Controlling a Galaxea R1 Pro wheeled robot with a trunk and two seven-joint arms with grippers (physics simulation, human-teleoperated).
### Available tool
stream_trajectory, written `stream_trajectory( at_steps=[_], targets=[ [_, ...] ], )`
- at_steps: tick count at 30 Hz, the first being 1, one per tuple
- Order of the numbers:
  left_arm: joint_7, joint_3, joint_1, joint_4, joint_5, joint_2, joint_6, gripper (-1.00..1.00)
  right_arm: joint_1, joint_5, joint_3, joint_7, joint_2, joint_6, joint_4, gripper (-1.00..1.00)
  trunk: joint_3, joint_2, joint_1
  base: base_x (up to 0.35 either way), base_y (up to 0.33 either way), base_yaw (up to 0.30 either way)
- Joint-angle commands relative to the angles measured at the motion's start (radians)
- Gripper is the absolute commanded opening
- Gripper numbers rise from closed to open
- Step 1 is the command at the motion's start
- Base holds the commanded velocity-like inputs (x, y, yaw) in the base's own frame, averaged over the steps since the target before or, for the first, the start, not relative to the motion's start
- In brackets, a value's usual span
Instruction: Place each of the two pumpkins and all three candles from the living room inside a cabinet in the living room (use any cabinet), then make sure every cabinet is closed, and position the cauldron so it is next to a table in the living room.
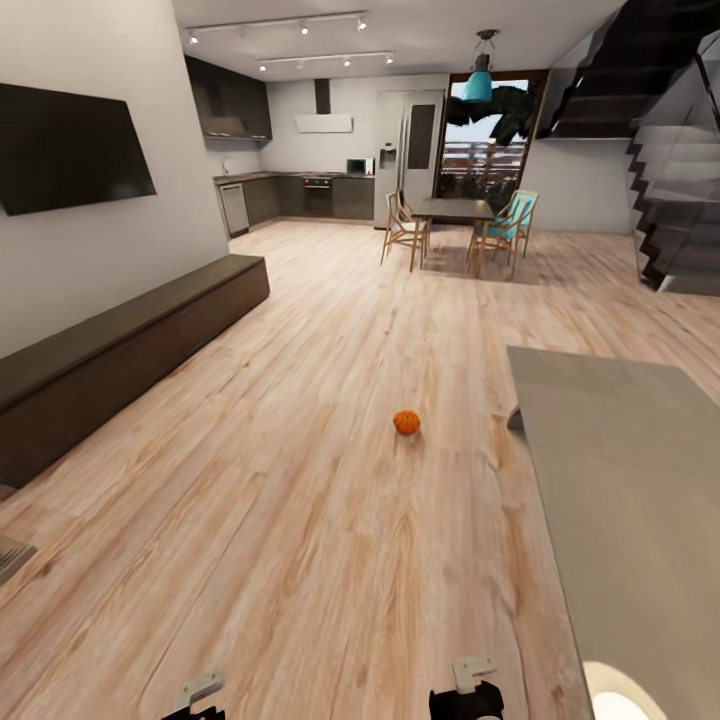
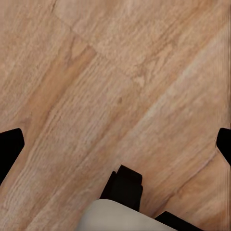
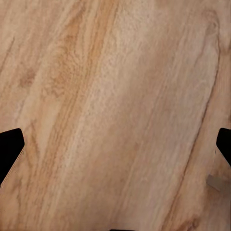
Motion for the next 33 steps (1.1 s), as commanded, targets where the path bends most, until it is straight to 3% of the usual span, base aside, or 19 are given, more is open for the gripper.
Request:
stream_trajectory(
  at_steps=[1, 15, 33],
  targets=[
    [0.0, 0.0, 0.0, 0.0, 0.0, 0.0, 0.0, 1.0, 0.0, 0.0, 0.0, 0.0, 0.0, 0.0, 0.0, 1.0, 0.0, 0.0, 0.0, 0.325, 0.0, 0.0],
    [0.0, 0.0, 0.0, 0.0, 0.0, 0.0, 0.0, 1.0, 0.003, 0.0, 0.0, 0.0, 0.001, 0.0, -0.001, 1.0, 0.0, 0.0, 0.0, 0.325, 0.013, 0.018],
    [0.0, 0.0, 0.0, 0.0, 0.0, 0.0, 0.0, 1.0, 0.005, 0.0, 0.0, 0.0, 0.001, 0.0, 0.0, 1.0, 0.0, 0.0, 0.0, 0.325, 0.08, 0.275]
  ],
)
